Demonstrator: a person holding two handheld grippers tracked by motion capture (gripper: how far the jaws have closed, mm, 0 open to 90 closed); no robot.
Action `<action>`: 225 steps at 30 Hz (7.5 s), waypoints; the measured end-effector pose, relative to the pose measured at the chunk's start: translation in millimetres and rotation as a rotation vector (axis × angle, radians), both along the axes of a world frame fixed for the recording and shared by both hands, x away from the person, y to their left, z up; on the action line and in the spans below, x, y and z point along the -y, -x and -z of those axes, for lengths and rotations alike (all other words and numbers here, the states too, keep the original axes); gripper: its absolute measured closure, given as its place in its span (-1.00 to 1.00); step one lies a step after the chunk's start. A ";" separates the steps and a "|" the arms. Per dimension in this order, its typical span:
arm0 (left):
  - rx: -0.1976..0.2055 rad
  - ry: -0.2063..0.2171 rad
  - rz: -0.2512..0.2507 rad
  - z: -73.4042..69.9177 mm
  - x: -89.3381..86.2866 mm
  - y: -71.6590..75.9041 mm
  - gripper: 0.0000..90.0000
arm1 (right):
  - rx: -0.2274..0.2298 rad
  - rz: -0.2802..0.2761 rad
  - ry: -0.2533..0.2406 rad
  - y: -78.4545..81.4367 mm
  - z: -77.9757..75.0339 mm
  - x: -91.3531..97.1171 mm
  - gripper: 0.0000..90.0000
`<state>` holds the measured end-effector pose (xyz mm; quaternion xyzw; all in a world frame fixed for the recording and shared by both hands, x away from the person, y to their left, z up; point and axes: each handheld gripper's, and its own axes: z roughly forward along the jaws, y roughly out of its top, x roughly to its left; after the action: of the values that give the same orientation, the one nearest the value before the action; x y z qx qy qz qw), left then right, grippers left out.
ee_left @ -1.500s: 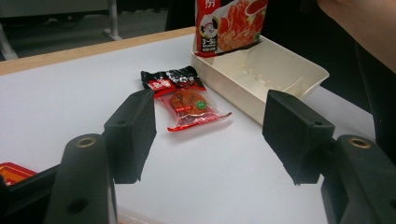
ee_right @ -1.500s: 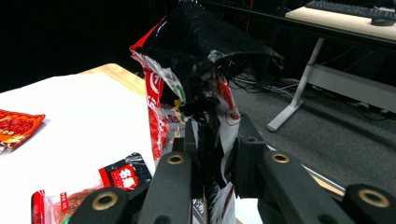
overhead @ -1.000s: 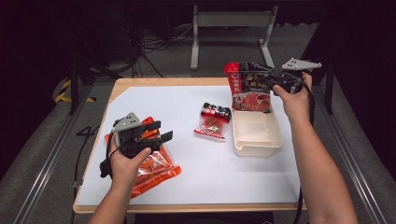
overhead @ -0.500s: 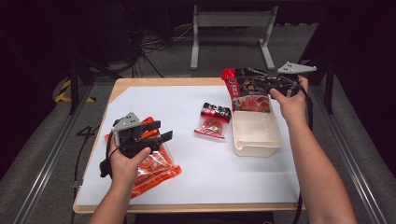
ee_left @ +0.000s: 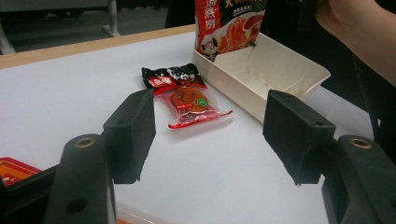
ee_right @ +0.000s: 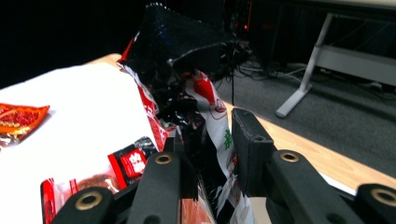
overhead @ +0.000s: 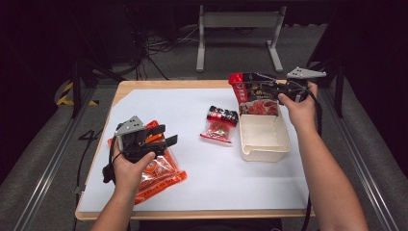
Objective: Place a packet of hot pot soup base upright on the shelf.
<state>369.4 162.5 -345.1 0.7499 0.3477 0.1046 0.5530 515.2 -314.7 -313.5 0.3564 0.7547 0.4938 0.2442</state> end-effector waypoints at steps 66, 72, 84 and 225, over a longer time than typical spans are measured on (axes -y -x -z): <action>-0.004 -0.072 -0.077 -1.8 -28.4 -2.7 -0.25 | -0.011 -0.024 -0.005 105.7 -13.8 15.4 -0.25; -0.014 -0.073 -0.083 -1.8 -33.5 -3.8 -0.25 | 0.014 -0.077 -0.021 128.6 -10.9 2.4 -0.26; -0.006 -0.070 -0.108 -1.9 -47.1 -7.8 -0.25 | 0.025 -0.146 -0.032 145.1 -3.2 -18.5 -0.26; -0.330 -0.094 -0.431 93.2 -143.7 -47.0 1.00 | -0.041 -0.217 0.086 142.9 36.7 -59.5 -0.32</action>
<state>416.3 306.3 -438.3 0.6904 0.5792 0.1123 0.4186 372.3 -255.1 -350.2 0.2720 0.8141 0.4772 0.1887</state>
